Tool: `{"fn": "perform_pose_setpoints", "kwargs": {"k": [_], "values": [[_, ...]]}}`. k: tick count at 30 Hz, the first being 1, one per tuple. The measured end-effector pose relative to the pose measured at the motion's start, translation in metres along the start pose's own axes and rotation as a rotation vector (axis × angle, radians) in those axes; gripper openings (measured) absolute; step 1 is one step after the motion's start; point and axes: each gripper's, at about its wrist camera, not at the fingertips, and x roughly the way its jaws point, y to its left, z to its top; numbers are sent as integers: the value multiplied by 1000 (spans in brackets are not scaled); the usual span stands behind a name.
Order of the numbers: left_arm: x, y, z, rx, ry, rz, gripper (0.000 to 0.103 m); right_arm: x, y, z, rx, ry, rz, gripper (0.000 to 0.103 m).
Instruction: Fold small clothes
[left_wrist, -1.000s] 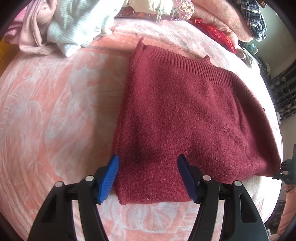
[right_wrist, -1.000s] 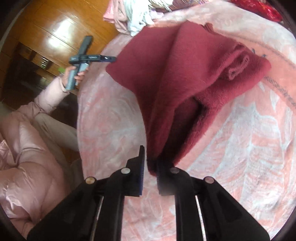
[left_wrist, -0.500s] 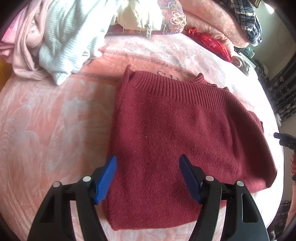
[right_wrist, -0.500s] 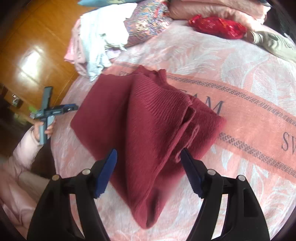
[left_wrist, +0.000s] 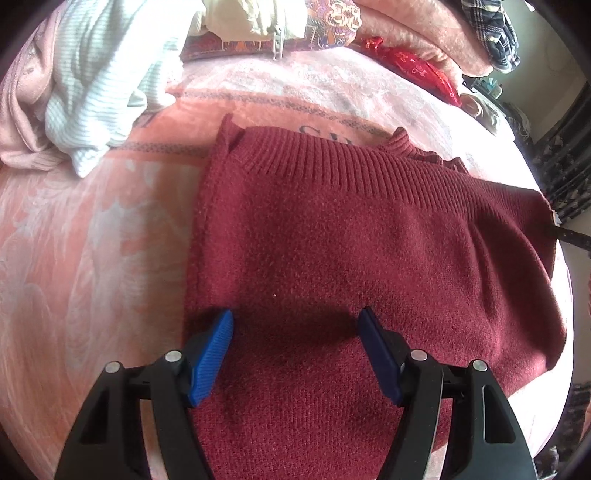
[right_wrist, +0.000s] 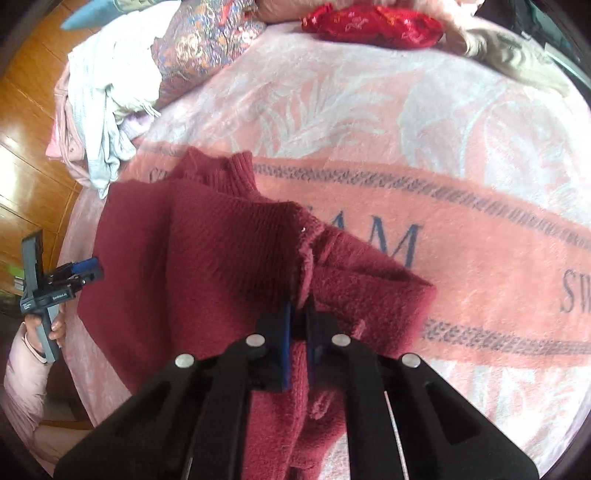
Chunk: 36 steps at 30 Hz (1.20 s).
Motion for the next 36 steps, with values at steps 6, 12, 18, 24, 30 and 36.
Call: {"fn": "perform_pose_setpoints", "kwargs": {"k": [6,12,18,24,30,36], "values": [[5,-2,2,-1,6,6,71,13,-30,7,127,60,-115,6],[2,-11,-3,56,-7,34,74,28,-33,-8,145,70,-154,22],[-21,-7,-33,70,3,-22,74,-18,-26,-57,121,100,-91,53],[-29,-7,-67,59,23,-44,75,-21,-2,-128,109,209,53,59],[-22,-13,-83,120,41,-12,76,-10,5,-157,115,229,105,8],[-11,-5,-89,89,42,-54,76,5,-17,-174,206,301,111,7]]}}
